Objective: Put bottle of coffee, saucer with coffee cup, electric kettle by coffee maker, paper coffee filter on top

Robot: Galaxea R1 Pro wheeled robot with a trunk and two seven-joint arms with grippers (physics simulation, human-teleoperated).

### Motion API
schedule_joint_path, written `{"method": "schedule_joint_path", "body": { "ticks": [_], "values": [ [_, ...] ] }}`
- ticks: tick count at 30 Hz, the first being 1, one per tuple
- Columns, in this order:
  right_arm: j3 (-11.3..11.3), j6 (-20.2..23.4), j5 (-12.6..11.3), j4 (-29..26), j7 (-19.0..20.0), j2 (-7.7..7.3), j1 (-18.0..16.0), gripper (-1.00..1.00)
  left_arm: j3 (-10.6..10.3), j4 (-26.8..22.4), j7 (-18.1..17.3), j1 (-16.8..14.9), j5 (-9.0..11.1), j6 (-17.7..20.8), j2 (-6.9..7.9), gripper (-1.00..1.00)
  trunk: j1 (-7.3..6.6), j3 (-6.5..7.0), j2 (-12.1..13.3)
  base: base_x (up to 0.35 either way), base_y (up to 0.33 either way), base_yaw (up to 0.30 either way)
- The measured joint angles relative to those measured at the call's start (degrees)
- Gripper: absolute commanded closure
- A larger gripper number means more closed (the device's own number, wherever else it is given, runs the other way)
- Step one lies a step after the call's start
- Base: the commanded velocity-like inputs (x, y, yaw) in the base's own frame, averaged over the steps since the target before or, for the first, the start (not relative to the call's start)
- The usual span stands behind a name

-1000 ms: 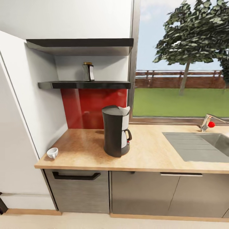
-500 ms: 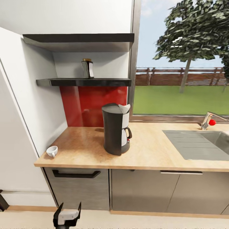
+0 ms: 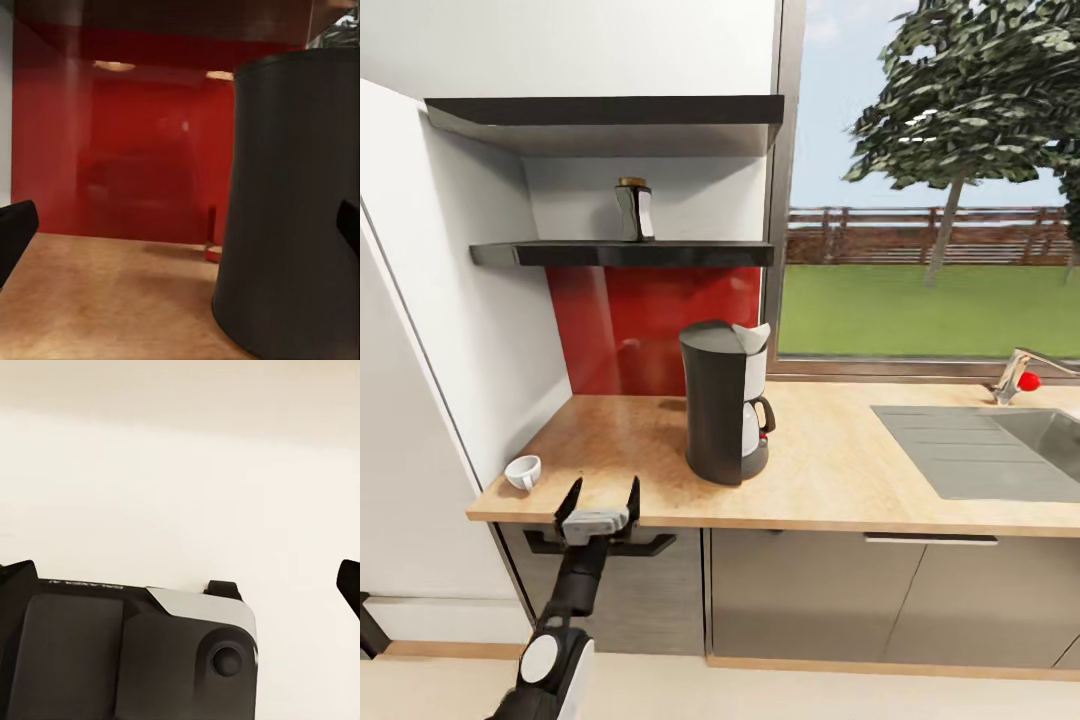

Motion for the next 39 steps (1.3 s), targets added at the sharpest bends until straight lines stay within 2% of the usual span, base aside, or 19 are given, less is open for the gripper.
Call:
{"method": "schedule_joint_path", "body": {
  "ticks": [6, 8, 9, 10, 12, 13, 15, 18, 20, 21, 24, 25, 27, 29, 32, 35, 36, 39],
  "values": [
    [0.06, -0.01, 0.01, -0.02, 0.01, -0.04, 0.00, -1.00, -0.02, -4.89, 0.19, -6.11, 0.05, 9.71, -1.05, -1.00, 0.00, 0.00, 0.00, 0.000, 0.000, 0.000],
    [0.06, -0.02, 0.01, -0.01, -0.01, -0.05, 0.00, -1.00, -0.16, -5.62, 0.20, -7.45, 0.07, 11.73, -1.45, -1.00, 0.00, -0.01, 0.00, 0.000, 0.000, 0.000],
    [0.06, 0.00, 0.01, -0.02, -0.04, -0.05, 0.00, -1.00, -0.64, -5.98, 0.23, -9.21, 0.04, 13.45, -1.99, -1.00, 0.00, 0.00, 0.00, 0.000, 0.000, 0.000],
    [0.07, -0.01, 0.01, -0.02, -0.05, -0.06, 0.00, -1.00, -0.78, -6.06, 0.28, -9.93, 0.04, 14.07, -2.14, -1.00, 0.00, -0.01, 0.00, 0.000, 0.000, 0.000],
    [0.08, 0.02, 0.01, -0.03, -0.07, -0.03, 0.00, -1.00, -1.12, -6.50, 1.21, -13.81, 0.02, 17.67, -2.57, -1.00, 0.00, 0.00, 0.00, 0.000, 0.000, 0.000],
    [0.08, 0.02, 0.01, -0.01, -0.07, -0.04, 0.00, -1.00, -1.15, -6.61, 1.49, -14.72, 0.02, 18.50, -2.62, -1.00, 0.00, -0.01, 0.00, 0.000, 0.000, 0.000],
    [0.09, 0.00, 0.00, 0.01, -0.08, -0.05, 0.00, -1.00, -1.28, -7.09, 2.88, -19.69, 0.06, 23.40, -2.79, -1.00, 0.00, 0.00, 0.00, 0.000, 0.000, 0.000],
    [0.09, 0.01, 0.00, 0.05, -0.08, -0.08, 0.00, -1.00, -1.34, -7.20, 3.44, -25.08, 0.18, 28.18, -2.96, -1.00, 0.00, 0.00, 0.00, 0.000, 0.000, 0.000],
    [0.09, 0.01, 0.01, 0.06, -0.08, -0.09, 0.00, -1.00, -1.33, -7.22, 3.82, -31.54, 1.12, 33.40, -3.02, -1.00, 0.00, 0.01, 0.01, 0.000, 0.000, 0.000],
    [0.10, 0.01, 0.01, 0.06, -0.08, -0.09, 0.00, -1.00, -1.31, -7.20, 4.23, -33.73, 1.45, 35.15, -3.00, -1.00, 0.00, 0.00, -0.01, 0.000, 0.000, 0.000],
    [0.06, -0.01, 0.00, 0.00, -0.08, -0.09, 0.00, -1.00, -1.31, -7.18, 6.36, -39.27, 1.96, 40.41, -2.92, -1.00, 0.00, 0.00, 0.00, 0.000, 0.000, 0.000],
    [0.05, -0.01, -0.03, -0.04, -0.08, -0.09, 0.00, -1.00, -1.28, -7.19, 7.22, -42.06, 2.03, 42.72, -2.83, -1.00, 0.00, 0.01, 0.00, 0.000, 0.000, 0.000],
    [-0.04, -0.02, -0.05, -0.08, -0.08, -0.05, 0.00, -1.00, -1.23, -7.12, 7.71, -45.24, 2.11, 45.42, -2.77, -1.00, 0.00, 0.00, 0.00, 0.000, 0.000, 0.000],
    [-0.12, -0.02, -0.06, -0.14, -0.08, 0.04, 0.00, -1.00, -1.01, -6.77, 8.00, -49.80, 2.08, 50.18, -2.77, -1.00, 0.00, 0.00, -0.01, 0.000, 0.000, 0.000],
    [-0.09, 0.06, -0.06, -0.15, -0.12, 0.31, 0.00, -1.00, 0.10, -4.63, 8.24, -55.56, 2.08, 55.34, -2.60, -1.00, 0.00, 0.00, 0.00, 0.000, 0.000, 0.000],
    [-0.08, 0.08, -0.07, -0.15, -0.14, 0.39, 0.00, -1.00, 1.56, -0.76, 8.29, -59.99, 2.16, 56.61, -2.38, -1.00, 0.00, 0.00, 0.00, 0.000, 0.000, 0.000],
    [-0.08, 0.07, -0.07, -0.13, -0.07, 0.37, 0.00, -1.00, 2.58, 1.51, 8.44, -62.51, 2.16, 56.87, -2.24, -1.00, 0.00, 0.00, 0.00, 0.000, 0.000, 0.000],
    [-0.21, 0.12, -0.11, -0.12, -0.08, 0.33, 0.00, -1.00, 4.15, 4.54, 8.44, -65.75, 2.20, 57.03, -2.18, -1.00, 0.00, -0.01, -0.01, 0.000, 0.000, 0.000]
  ]
}}
